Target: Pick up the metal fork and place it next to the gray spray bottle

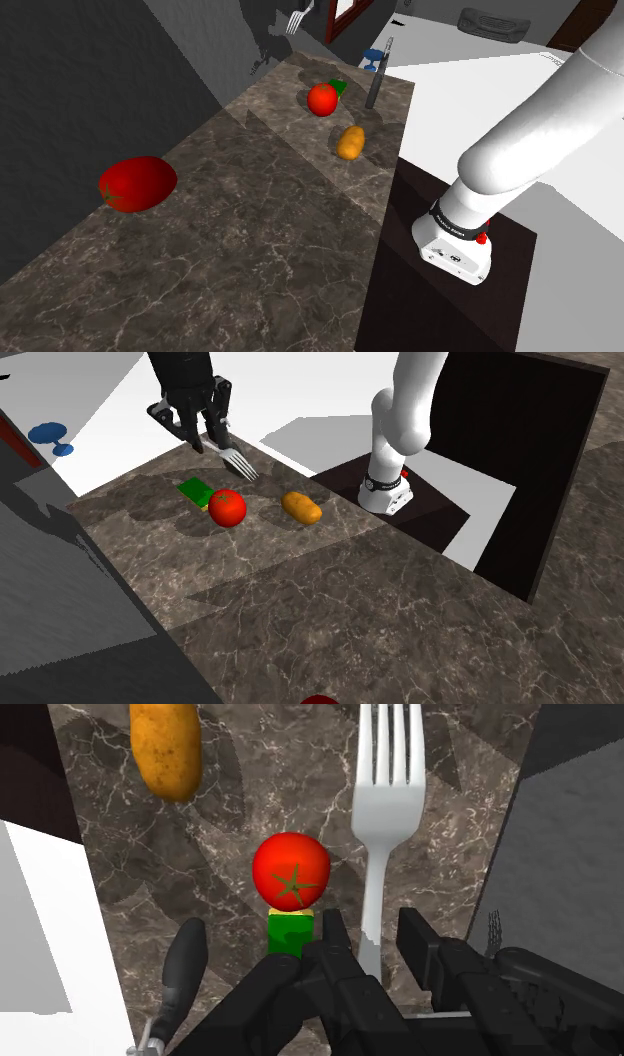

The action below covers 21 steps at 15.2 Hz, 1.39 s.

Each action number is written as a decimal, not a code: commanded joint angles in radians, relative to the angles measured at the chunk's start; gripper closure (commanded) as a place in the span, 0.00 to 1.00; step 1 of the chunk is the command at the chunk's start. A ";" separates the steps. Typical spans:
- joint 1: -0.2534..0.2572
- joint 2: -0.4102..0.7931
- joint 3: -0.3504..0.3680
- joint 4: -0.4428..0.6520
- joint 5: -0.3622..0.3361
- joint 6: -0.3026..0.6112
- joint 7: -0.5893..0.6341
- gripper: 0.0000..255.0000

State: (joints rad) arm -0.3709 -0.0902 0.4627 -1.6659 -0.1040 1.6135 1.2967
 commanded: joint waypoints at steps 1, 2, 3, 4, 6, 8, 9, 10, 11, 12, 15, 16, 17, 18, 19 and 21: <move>-0.024 -0.040 -0.035 -0.049 0.016 0.020 -0.060 1.00; -0.034 -0.053 -0.051 -0.064 0.021 0.026 -0.087 1.00; -0.045 -0.065 -0.067 -0.077 0.024 0.032 -0.114 1.00; -0.055 -0.075 -0.084 -0.090 0.027 0.037 -0.140 1.00; -0.074 -0.092 -0.116 -0.111 0.030 0.047 -0.192 1.00; -0.093 -0.105 -0.148 -0.127 0.032 0.056 -0.243 1.00; -0.103 -0.110 -0.163 -0.133 0.032 0.061 -0.268 1.00; -0.113 -0.113 -0.179 -0.139 0.031 0.065 -0.293 1.00; -0.122 -0.115 -0.194 -0.143 0.031 0.069 -0.317 1.00; -0.132 -0.116 -0.210 -0.145 0.030 0.073 -0.342 1.00; -0.160 -0.114 -0.254 -0.147 0.026 0.084 -0.414 1.00; -0.170 -0.110 -0.269 -0.145 0.024 0.087 -0.437 1.00; -0.180 -0.106 -0.284 -0.142 0.023 0.091 -0.461 1.00; -0.189 -0.101 -0.298 -0.138 0.021 0.094 -0.484 1.00; -0.199 -0.095 -0.312 -0.132 0.020 0.097 -0.508 1.00; -0.218 -0.080 -0.340 -0.118 0.018 0.102 -0.554 1.00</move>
State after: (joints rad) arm -0.5773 -0.1735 0.1408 -1.7883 -0.0857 1.7128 0.7742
